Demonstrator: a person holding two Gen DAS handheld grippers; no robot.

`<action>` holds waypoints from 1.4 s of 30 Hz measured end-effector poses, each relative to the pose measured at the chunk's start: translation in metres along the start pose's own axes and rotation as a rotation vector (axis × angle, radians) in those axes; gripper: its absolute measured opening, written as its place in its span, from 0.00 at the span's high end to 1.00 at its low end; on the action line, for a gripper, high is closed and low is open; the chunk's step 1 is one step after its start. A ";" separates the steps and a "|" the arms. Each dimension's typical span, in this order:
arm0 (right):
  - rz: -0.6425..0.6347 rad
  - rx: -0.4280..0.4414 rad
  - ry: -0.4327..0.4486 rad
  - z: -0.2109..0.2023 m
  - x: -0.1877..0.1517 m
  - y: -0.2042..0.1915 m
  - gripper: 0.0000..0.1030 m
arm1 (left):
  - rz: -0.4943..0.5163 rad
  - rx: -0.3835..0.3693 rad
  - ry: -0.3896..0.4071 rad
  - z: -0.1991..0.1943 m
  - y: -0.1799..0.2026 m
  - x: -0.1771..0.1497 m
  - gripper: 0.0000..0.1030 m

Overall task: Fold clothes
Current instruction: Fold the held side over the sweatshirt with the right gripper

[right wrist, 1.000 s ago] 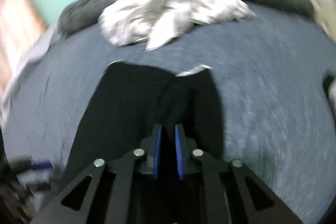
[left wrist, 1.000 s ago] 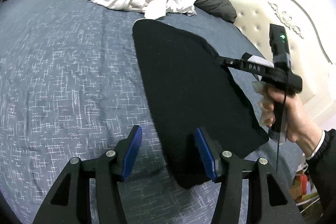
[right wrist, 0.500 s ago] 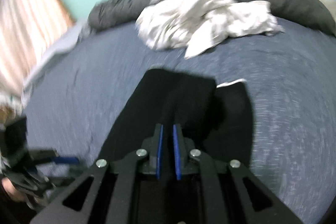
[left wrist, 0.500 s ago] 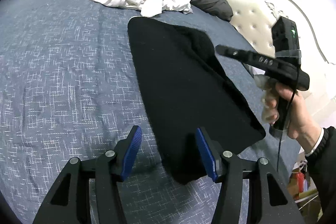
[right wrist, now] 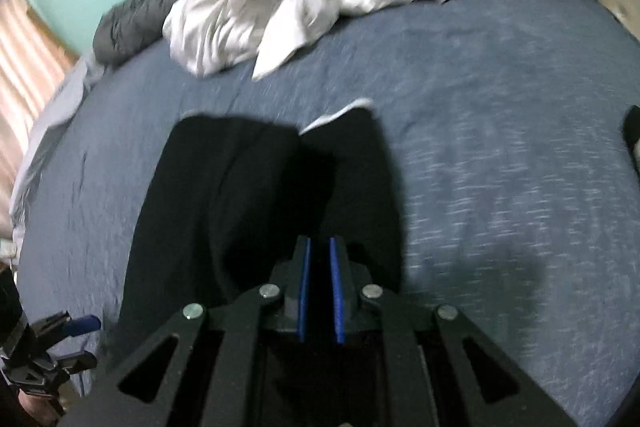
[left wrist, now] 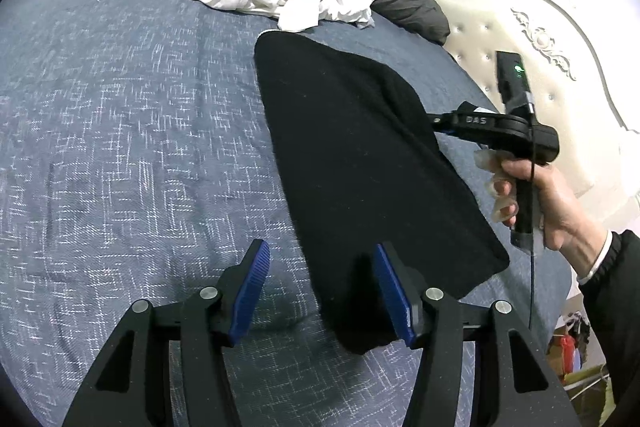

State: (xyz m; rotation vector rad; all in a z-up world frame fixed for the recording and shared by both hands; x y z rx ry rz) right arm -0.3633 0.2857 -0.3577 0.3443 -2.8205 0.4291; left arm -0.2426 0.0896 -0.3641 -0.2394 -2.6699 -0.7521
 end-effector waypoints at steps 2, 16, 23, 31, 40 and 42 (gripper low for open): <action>-0.014 -0.024 -0.032 0.010 0.001 -0.002 0.91 | 0.000 0.000 -0.002 0.000 0.000 -0.001 0.43; -0.073 0.009 -0.076 0.014 -0.005 -0.014 0.96 | -0.007 -0.007 0.000 -0.003 -0.002 0.001 0.42; -0.071 0.073 -0.006 -0.007 0.002 -0.023 1.00 | -0.010 -0.005 0.003 -0.004 -0.004 0.001 0.42; -0.105 0.094 0.058 -0.030 0.015 -0.048 1.00 | -0.013 -0.007 0.003 -0.006 -0.004 0.002 0.42; -0.092 0.126 0.034 -0.015 0.019 -0.053 0.97 | -0.015 -0.006 0.007 -0.009 -0.006 0.002 0.42; -0.173 0.133 -0.006 -0.006 0.011 -0.075 0.97 | -0.016 -0.005 0.008 -0.010 -0.007 0.002 0.42</action>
Point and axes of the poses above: each gripper's, at about its wrist camera, not at the fingertips, and z roughly the way its jaws point, y to its right, x to its top, the point moved 9 cm from there along z, roughly the way its jaws point, and after that the axes turned 10 degrees about -y, right-handed, at the moved point
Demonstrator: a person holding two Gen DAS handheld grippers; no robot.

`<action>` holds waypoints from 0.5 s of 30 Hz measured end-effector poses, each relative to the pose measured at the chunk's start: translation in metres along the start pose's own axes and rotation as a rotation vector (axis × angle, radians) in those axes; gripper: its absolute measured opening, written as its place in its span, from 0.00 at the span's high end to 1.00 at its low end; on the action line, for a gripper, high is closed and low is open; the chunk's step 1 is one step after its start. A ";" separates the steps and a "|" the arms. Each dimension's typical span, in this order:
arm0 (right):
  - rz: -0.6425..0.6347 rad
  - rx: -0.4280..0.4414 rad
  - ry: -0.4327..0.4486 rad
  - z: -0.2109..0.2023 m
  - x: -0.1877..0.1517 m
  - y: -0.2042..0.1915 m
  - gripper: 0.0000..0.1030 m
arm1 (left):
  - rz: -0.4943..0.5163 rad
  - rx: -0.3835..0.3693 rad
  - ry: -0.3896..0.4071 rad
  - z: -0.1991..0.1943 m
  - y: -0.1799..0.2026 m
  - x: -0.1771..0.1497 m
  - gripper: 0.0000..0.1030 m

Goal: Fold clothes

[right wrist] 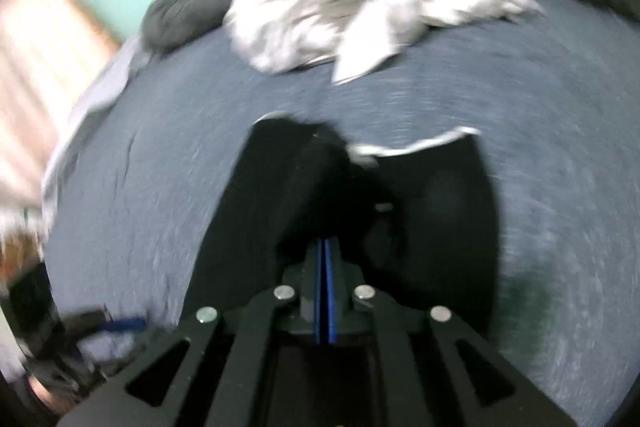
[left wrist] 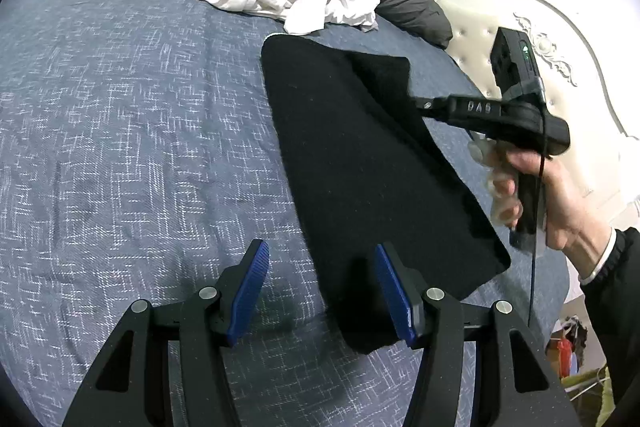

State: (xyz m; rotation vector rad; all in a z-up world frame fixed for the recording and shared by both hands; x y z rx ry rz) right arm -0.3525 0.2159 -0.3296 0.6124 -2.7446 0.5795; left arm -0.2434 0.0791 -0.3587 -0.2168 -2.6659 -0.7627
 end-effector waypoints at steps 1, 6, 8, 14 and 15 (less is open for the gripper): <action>-0.036 0.005 -0.027 0.007 -0.003 -0.010 0.97 | 0.000 0.000 0.000 0.000 0.000 0.000 0.42; -0.078 0.015 -0.058 0.017 -0.007 -0.024 0.97 | -0.002 -0.001 0.001 -0.002 -0.001 0.000 0.42; -0.025 0.012 -0.003 0.005 -0.003 -0.011 0.97 | -0.002 -0.002 0.002 -0.002 -0.001 0.000 0.42; 0.219 -0.021 0.121 -0.025 0.006 0.052 0.93 | -0.006 -0.002 0.002 -0.002 -0.002 0.001 0.42; 0.247 -0.026 0.115 -0.024 0.005 0.059 0.93 | -0.006 -0.002 0.000 -0.002 -0.002 0.001 0.42</action>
Point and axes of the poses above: each gripper's, at about its wrist camera, not at the fingertips, and z roughly the way its jaws point, y to its right, x to its top, the point moved 9 cm from there along z, roughly the way its jaws point, and after that the axes turned 10 degrees about -y, right-handed, at the moved point
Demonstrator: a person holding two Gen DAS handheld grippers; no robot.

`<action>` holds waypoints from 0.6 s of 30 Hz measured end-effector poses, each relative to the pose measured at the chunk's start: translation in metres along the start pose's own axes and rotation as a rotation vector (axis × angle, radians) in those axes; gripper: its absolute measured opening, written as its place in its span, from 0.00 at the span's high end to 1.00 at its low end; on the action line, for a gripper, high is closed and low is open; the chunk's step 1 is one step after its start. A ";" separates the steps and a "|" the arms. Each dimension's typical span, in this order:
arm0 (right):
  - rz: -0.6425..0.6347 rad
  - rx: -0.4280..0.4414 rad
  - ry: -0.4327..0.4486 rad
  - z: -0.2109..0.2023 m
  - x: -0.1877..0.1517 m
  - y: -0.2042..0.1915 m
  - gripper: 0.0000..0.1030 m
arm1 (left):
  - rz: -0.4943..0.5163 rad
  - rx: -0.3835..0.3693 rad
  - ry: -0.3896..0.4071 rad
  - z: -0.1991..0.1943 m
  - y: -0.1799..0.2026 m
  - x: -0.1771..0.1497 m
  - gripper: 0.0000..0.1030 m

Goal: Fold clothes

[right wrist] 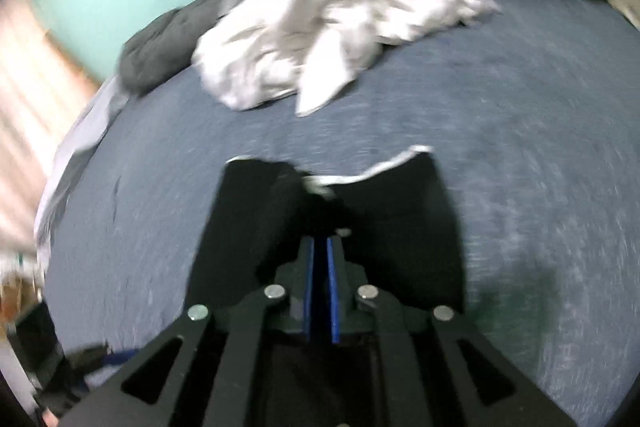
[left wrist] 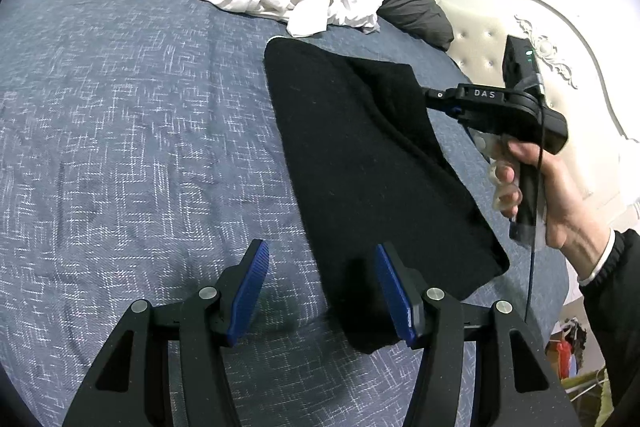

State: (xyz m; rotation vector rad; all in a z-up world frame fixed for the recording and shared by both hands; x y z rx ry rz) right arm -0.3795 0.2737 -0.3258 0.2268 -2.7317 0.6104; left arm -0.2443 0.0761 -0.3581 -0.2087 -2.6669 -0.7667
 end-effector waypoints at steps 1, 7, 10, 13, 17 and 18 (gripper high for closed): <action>0.017 -0.005 -0.017 0.004 -0.001 0.006 0.93 | 0.000 0.000 -0.001 0.000 0.000 0.000 0.42; 0.104 0.042 -0.102 0.028 -0.014 0.023 0.92 | -0.001 -0.001 -0.007 0.002 -0.001 -0.001 0.42; 0.079 0.024 -0.141 0.034 -0.019 0.021 0.71 | 0.000 0.000 -0.009 0.002 -0.001 -0.001 0.42; 0.034 -0.018 -0.156 0.038 -0.019 0.018 0.70 | 0.000 0.000 -0.011 0.002 -0.001 -0.002 0.42; -0.048 -0.055 -0.166 0.041 -0.019 0.009 0.72 | 0.001 -0.001 -0.013 0.003 -0.001 -0.003 0.42; -0.077 -0.064 -0.163 0.041 -0.019 0.006 0.76 | 0.001 -0.002 -0.013 0.003 -0.001 -0.003 0.42</action>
Point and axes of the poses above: each gripper's, at about its wrist camera, not at the fingertips, and z roughly the way its jaws point, y to its right, x to its top, the point moved 9 cm from there along z, roughly the way its jaws point, and after that the axes turned 10 degrees about -y, right-handed, at the moved point
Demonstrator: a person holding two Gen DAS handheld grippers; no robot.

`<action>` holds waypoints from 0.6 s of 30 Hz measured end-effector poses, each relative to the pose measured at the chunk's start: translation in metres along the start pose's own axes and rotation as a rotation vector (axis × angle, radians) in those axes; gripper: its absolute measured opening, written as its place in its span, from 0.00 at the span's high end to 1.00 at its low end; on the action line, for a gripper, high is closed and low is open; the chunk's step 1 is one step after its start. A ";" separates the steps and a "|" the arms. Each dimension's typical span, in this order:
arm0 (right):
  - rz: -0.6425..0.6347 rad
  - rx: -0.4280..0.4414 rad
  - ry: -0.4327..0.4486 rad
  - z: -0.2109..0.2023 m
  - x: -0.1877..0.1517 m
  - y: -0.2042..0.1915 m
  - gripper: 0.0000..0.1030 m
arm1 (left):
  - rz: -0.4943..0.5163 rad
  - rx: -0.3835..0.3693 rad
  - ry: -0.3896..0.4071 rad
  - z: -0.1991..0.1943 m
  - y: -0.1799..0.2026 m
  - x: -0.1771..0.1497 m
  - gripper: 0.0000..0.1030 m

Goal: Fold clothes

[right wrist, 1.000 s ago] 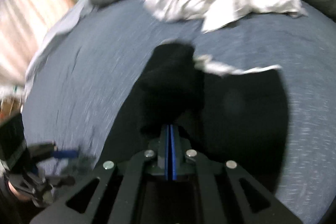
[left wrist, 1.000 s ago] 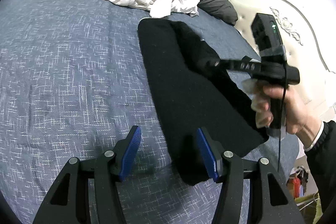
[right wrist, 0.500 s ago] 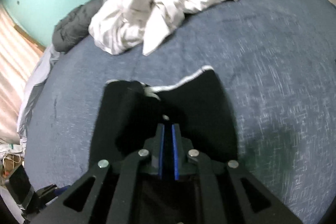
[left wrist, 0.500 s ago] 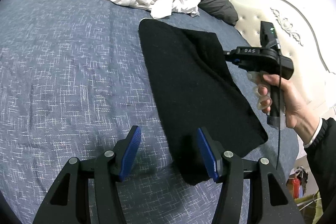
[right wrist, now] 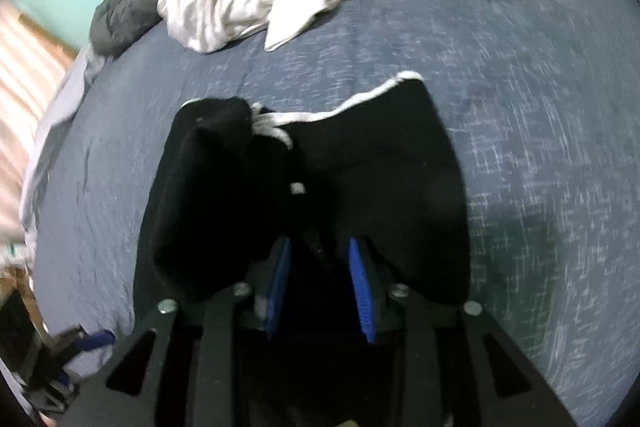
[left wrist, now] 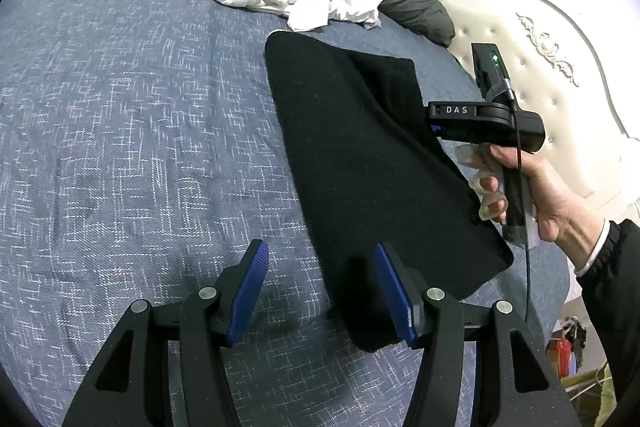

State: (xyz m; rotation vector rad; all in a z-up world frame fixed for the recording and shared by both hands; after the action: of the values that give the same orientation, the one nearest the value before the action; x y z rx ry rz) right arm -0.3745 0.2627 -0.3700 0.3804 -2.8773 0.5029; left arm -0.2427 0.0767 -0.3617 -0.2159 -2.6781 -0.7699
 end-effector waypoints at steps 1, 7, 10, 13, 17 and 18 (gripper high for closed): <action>-0.030 -0.016 0.005 0.000 0.000 -0.004 0.86 | 0.000 0.000 0.000 0.000 0.000 0.000 0.42; -0.141 -0.073 0.042 -0.005 -0.004 -0.019 0.96 | -0.003 -0.001 -0.001 0.001 -0.001 0.000 0.42; -0.164 -0.084 0.074 -0.012 -0.005 -0.022 0.97 | -0.004 -0.001 0.002 0.000 -0.001 0.000 0.42; -0.199 -0.098 0.117 -0.023 -0.006 -0.033 0.97 | -0.005 -0.003 0.004 0.000 -0.002 0.001 0.42; -0.285 -0.178 0.185 -0.041 -0.009 -0.058 0.97 | -0.006 -0.004 0.008 -0.001 -0.001 0.002 0.42; -0.302 -0.195 0.202 -0.046 -0.009 -0.063 0.97 | -0.005 -0.005 0.009 -0.002 -0.001 0.003 0.42</action>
State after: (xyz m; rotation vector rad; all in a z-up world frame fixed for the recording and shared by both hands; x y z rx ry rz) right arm -0.3409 0.2239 -0.3103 0.6733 -2.5814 0.1931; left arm -0.2448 0.0752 -0.3599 -0.2059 -2.6701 -0.7769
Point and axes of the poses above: each gripper's, at about its wrist camera, not at the fingertips, and z roughly the way its jaws point, y to its right, x to its top, the point moved 9 cm from there along z, roughly the way its jaws point, and after that the axes turned 10 degrees about -y, right-handed, at the moved point
